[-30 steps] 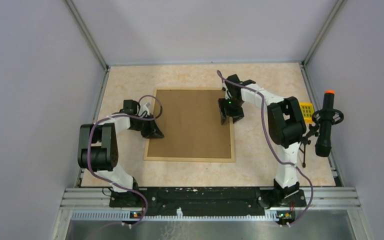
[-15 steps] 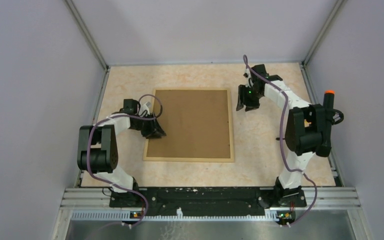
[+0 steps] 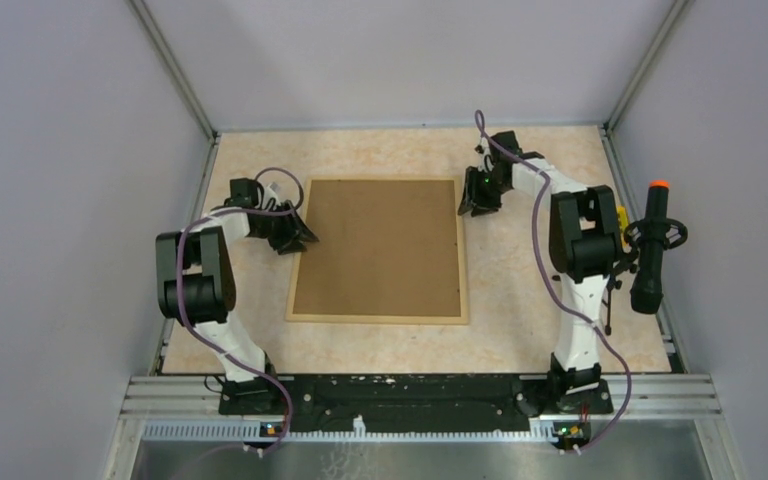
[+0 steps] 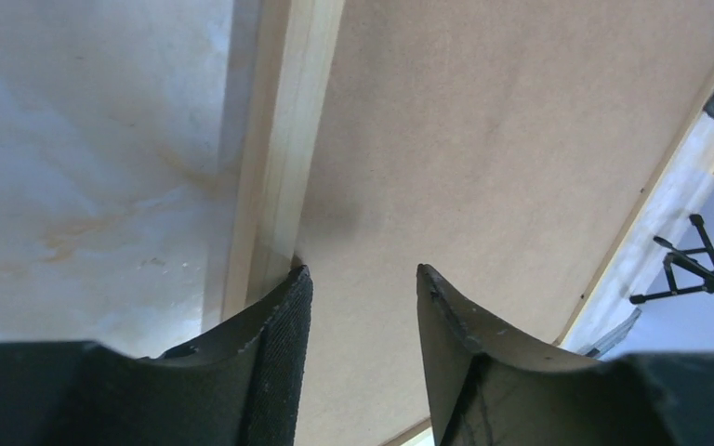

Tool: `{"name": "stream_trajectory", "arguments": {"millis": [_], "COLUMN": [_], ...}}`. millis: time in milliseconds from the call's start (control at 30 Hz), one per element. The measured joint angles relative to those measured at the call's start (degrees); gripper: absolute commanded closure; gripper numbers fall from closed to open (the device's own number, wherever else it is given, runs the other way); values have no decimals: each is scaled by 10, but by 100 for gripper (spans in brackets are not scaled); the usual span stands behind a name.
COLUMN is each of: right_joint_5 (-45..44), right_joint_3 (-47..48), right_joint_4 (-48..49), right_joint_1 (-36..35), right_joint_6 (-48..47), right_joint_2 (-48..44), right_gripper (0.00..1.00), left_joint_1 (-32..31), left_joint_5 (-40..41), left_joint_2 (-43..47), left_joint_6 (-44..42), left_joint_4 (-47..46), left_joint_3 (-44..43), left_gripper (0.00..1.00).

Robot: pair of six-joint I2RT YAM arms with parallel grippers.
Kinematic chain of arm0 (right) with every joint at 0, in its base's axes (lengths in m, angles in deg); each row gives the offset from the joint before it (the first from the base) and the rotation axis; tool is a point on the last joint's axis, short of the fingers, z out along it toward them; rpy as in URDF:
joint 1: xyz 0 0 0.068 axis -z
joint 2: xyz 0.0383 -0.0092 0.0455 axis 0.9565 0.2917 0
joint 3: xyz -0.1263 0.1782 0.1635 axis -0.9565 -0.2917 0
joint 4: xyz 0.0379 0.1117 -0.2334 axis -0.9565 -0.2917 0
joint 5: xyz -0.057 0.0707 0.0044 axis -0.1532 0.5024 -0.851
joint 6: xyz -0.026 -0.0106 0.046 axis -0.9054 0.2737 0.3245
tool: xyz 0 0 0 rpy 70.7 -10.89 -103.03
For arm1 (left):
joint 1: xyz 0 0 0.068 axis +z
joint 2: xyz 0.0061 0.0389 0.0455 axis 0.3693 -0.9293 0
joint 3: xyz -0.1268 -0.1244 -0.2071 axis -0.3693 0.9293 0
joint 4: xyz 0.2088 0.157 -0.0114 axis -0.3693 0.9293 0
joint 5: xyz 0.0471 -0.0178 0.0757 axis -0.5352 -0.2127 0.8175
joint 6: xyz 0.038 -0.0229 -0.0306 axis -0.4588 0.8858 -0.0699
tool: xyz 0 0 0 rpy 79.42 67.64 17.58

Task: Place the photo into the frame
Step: Install the photo frame at the center of the board.

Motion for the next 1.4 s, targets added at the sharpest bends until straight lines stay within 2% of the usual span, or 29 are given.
{"name": "stream_trajectory", "arguments": {"millis": [133, 367, 767, 1067, 1400], "right_joint_5": [10, 23, 45, 30, -35], "right_joint_3": [31, 95, 129, 135, 255], "right_joint_4": [7, 6, -1, -11, -64], "right_joint_1": [9, 13, 12, 4, -34], "right_joint_6": [5, 7, 10, 13, 0], "right_joint_2": [25, 68, 95, 99, 161], "right_gripper": [67, 70, 71, 72, 70], "left_joint_1": [0, 3, 3, -1, -10], "left_joint_5": [-7, -11, -12, -17, -29], "left_joint_2": [-15, -20, -21, -23, -31], "left_joint_6": [-1, -2, -6, -7, -9], "left_joint_4": [-3, -5, -11, -17, -21], "left_joint_3": [-4, -4, -1, 0, 0], "left_gripper": [58, 66, 69, 70, 72]}}
